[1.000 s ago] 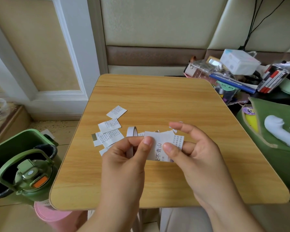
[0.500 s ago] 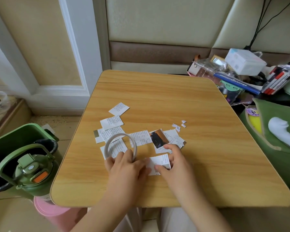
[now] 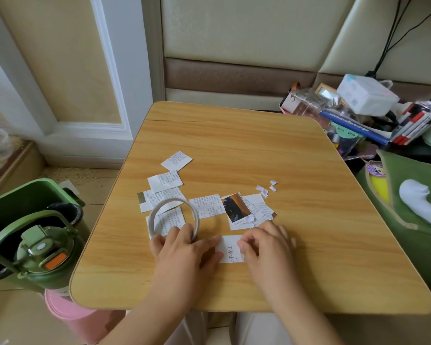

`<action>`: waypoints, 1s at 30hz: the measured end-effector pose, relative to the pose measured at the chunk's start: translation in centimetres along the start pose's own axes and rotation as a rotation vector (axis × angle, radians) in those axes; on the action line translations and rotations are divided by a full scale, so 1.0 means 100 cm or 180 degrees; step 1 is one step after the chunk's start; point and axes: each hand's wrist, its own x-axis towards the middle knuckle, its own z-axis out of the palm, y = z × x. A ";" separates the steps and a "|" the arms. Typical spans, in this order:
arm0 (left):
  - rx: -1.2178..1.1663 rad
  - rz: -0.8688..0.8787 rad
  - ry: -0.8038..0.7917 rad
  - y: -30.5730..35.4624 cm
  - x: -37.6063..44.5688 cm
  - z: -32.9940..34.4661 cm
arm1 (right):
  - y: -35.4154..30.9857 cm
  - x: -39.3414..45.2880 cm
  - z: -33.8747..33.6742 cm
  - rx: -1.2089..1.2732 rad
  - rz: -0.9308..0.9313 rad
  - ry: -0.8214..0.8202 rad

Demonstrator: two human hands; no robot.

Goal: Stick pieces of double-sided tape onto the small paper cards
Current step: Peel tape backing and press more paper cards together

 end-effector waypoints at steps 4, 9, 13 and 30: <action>0.0007 0.0035 0.0019 0.000 0.000 0.000 | -0.009 0.003 0.004 -0.0243 -0.0323 0.0251; -0.0044 0.0066 0.0051 -0.001 0.000 0.000 | -0.015 -0.001 0.018 0.0019 -0.0579 0.0229; -0.0023 0.0041 0.0041 -0.001 0.000 0.002 | 0.008 0.000 0.006 -0.0148 -0.0303 0.0312; -0.0046 0.0096 0.0232 -0.006 -0.001 0.009 | 0.016 0.003 0.003 -0.0309 -0.0581 0.0438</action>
